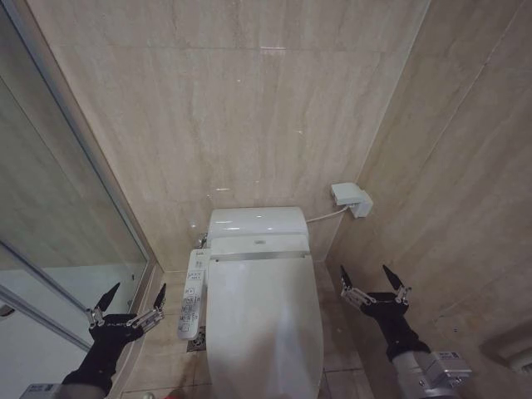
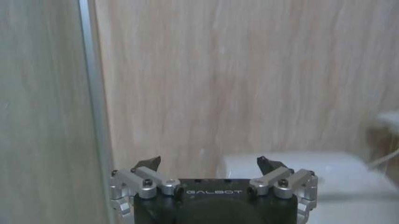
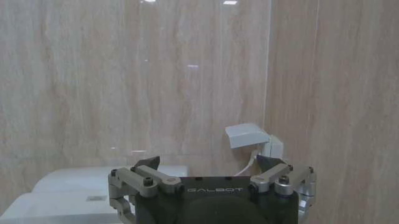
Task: Open the toilet lid, clean the toilet bowl with a toilet brush, close the toilet lid, and flush.
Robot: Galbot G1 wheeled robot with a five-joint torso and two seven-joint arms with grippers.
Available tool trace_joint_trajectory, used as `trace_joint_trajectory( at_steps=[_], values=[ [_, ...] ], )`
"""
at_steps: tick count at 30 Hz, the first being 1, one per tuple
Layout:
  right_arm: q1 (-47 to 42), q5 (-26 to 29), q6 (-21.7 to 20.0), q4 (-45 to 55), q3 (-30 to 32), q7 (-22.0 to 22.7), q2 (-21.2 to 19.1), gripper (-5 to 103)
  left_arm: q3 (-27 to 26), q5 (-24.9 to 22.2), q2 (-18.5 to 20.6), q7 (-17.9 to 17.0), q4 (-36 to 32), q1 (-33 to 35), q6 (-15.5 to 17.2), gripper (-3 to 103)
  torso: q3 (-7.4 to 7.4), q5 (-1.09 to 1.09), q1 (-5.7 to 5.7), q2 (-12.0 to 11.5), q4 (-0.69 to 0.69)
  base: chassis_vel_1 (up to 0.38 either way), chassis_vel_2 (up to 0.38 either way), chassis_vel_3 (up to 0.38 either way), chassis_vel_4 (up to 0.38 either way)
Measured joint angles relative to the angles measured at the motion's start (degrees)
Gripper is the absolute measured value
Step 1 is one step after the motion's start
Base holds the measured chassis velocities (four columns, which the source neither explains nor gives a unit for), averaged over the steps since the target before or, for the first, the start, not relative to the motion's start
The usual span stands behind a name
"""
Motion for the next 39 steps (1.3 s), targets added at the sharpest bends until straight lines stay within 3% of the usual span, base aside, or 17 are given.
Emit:
trace_joint_trajectory(
  at_steps=[2, 8, 39],
  values=[
    [0.00, 0.00, 0.00, 0.00, 0.00, 0.00, 0.00, 100, -0.35, 1.31, -0.19, 1.73, 0.00, 0.00, -4.06, 100, 0.00, 0.00, 0.00, 0.00, 0.00, 0.000, 0.000, 0.000, 0.000],
    [0.00, 0.00, 0.00, 0.00, 0.00, 0.00, 0.00, 100, -0.27, 2.39, -1.32, 2.65, 0.17, 0.46, -7.50, 100, 0.00, 0.00, 0.01, 0.00, 0.00, 0.000, 0.000, 0.000, 0.000],
    [0.00, 0.00, 0.00, 0.00, 0.00, 0.00, 0.00, 100, 1.23, 5.08, -3.15, 2.29, 0.23, 4.38, -8.71, 100, 0.00, 0.00, 0.00, 0.00, 0.00, 0.000, 0.000, 0.000, 0.000]
  ],
)
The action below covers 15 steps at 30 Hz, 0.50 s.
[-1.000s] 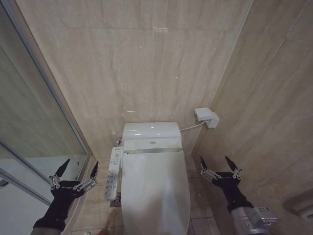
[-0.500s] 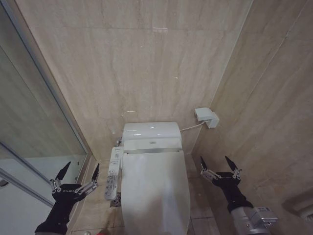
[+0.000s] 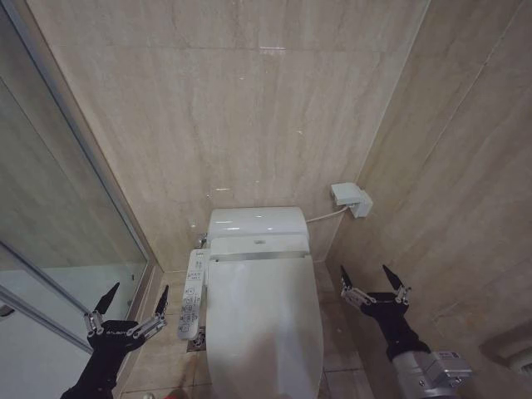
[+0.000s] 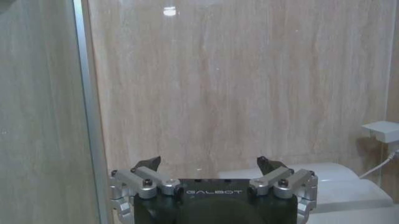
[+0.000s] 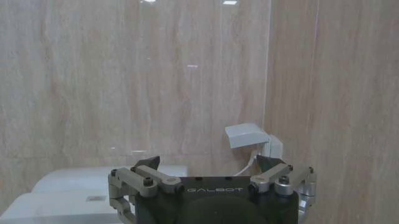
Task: Open the toilet lid, clean the toilet bowl with a toilet brush, close the toilet lid, and flush.
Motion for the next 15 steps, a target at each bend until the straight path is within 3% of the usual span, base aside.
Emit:
trace_joint_trajectory(
  at_steps=[15],
  values=[
    [0.00, 0.00, 0.00, 0.00, 0.00, 0.00, 0.00, 100, 0.52, 0.30, -0.16, -0.08, 0.00, 0.39, -0.02, 100, 0.00, 0.00, 0.00, 0.00, 0.00, 0.000, 0.000, 0.000, 0.000]
  ],
)
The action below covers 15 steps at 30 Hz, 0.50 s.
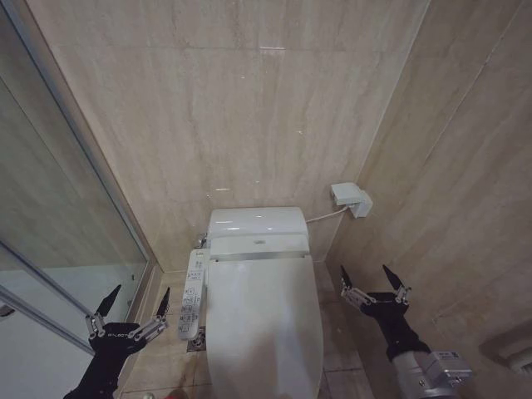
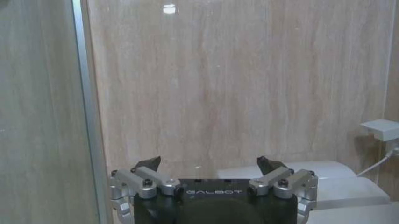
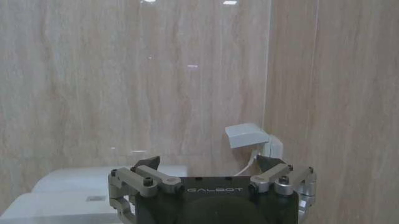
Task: Open the toilet lid, clean the toilet bowl with a toilet brush, close the toilet lid, and flush.
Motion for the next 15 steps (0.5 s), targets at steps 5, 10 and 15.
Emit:
trace_joint_trajectory(
  at_steps=[5, 10, 15],
  values=[
    [0.00, 0.00, 0.00, 0.00, 0.00, 0.00, 0.00, 100, 0.02, 0.00, 0.01, 0.00, 0.00, -0.01, 0.00, 100, 0.00, 0.00, 0.00, 0.00, 0.00, 0.000, 0.000, 0.000, 0.000],
    [0.00, 0.00, 0.00, 0.00, 0.00, 0.00, 0.00, 100, 0.02, 0.00, 0.01, 0.00, 0.01, -0.02, 0.00, 100, 0.00, 0.00, 0.00, 0.00, 0.00, 0.000, 0.000, 0.000, 0.000],
    [0.00, 0.00, 0.00, 0.00, 0.00, 0.00, 0.00, 100, 0.02, 0.00, 0.02, 0.00, 0.02, -0.03, 0.01, 100, 0.00, 0.00, 0.00, 0.00, 0.00, 0.000, 0.000, 0.000, 0.000]
  ],
)
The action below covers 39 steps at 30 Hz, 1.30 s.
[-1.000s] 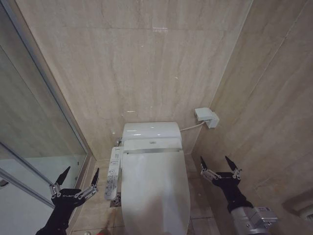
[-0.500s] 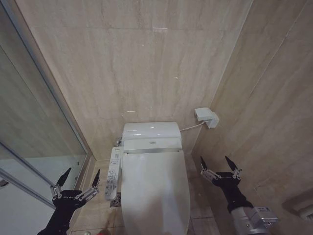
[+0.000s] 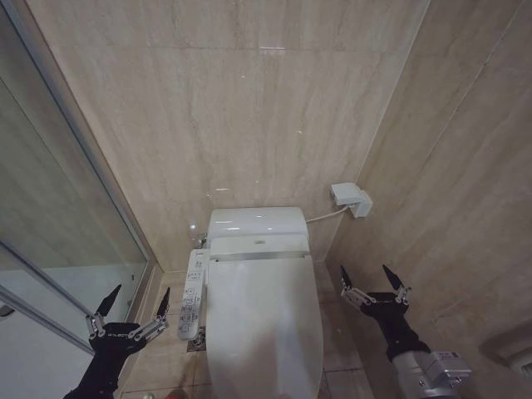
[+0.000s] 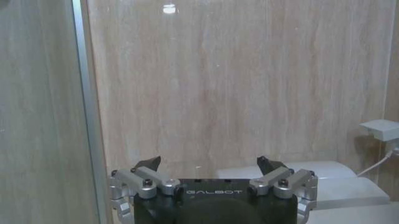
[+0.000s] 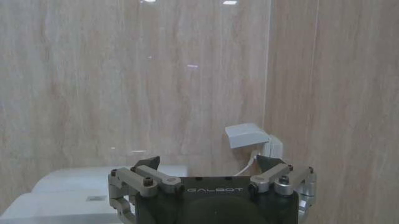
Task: Open the toilet lid, clean the toilet bowl with a toilet brush, close the toilet lid, and flush.
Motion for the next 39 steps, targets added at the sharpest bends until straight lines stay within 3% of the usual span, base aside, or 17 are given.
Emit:
trace_joint_trajectory(
  at_steps=[17, 36, 39],
  values=[
    [0.00, 0.00, 0.00, 0.00, 0.00, 0.00, 0.00, 100, -0.01, -0.02, 0.01, 0.00, 0.01, -0.01, 0.01, 100, 0.01, 0.00, 0.00, 0.00, 0.00, 0.055, -0.050, -0.052, 0.050],
    [0.00, 0.00, 0.00, 0.00, 0.00, 0.00, 0.00, 100, -0.01, -0.03, 0.00, 0.00, 0.00, -0.01, 0.02, 100, 0.00, 0.05, -0.01, 0.00, -0.01, 0.281, -0.279, -0.281, 0.278],
    [0.00, 0.00, 0.00, 0.00, 0.00, 0.00, 0.00, 100, -0.02, -0.03, 0.01, -0.01, 0.01, -0.01, 0.02, 100, 0.00, -0.03, -0.01, 0.00, 0.00, 0.356, -0.392, -0.361, 0.366]
  ],
)
